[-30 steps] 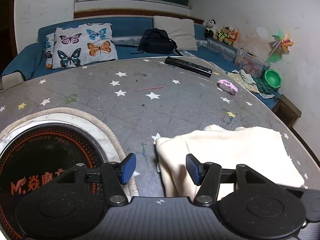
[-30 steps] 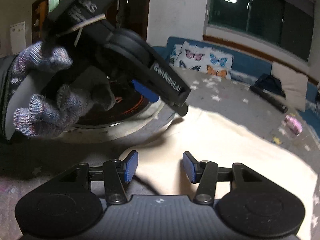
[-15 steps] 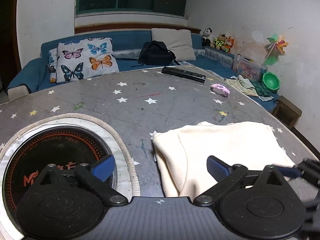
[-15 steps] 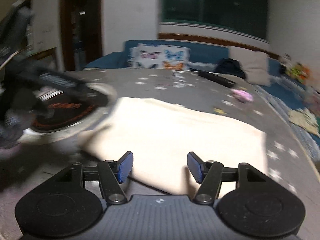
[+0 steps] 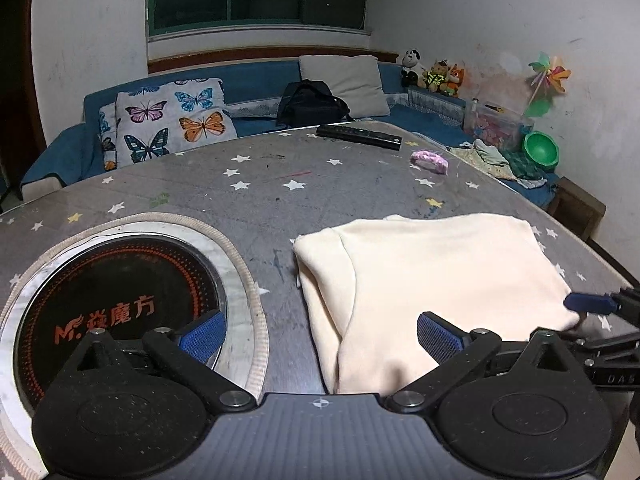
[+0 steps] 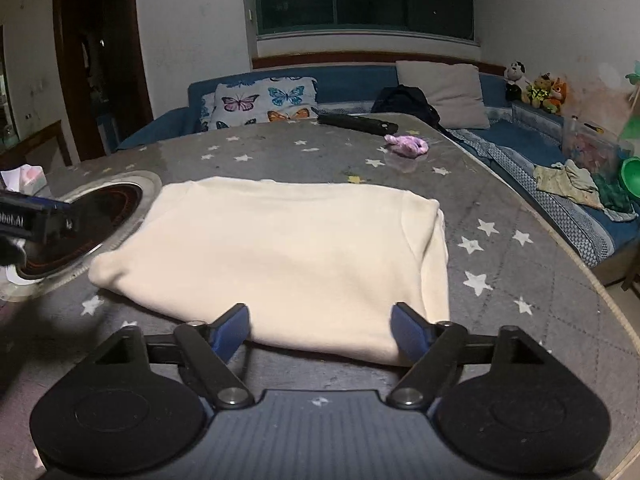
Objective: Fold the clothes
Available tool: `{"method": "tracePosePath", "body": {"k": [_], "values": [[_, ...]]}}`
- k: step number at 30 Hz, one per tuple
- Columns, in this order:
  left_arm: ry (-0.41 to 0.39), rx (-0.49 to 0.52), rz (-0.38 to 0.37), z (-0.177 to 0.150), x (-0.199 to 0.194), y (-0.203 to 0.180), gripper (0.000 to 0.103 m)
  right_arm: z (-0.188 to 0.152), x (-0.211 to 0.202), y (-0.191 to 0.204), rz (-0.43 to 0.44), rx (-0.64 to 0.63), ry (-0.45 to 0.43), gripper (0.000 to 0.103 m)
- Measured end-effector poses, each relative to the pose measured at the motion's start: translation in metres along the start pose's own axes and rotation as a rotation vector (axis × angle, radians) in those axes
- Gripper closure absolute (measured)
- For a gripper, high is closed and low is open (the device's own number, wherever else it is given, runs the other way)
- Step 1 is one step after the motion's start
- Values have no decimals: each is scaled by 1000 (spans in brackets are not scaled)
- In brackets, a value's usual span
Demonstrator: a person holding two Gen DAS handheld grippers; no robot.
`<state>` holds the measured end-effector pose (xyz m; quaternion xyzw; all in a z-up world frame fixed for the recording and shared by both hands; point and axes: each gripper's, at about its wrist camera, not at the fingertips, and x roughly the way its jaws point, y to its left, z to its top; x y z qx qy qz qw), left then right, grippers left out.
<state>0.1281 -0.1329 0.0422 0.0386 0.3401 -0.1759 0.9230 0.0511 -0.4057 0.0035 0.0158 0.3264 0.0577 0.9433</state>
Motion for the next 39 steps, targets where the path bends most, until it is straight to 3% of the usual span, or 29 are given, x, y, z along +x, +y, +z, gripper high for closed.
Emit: {"method": "tracePosePath", "body": {"k": [5,10,39], "values": [[-22,14,4,-8,-9,-4,0,0,-3,5,-7,-4,-5,11],[-14,24,12,-15,-14,-8,0,-1,-8,11,-31,-12,-19,0],[5,73,38,-59,-47,-18,0,-16,-32,53,-140,-10,4,0]]}}
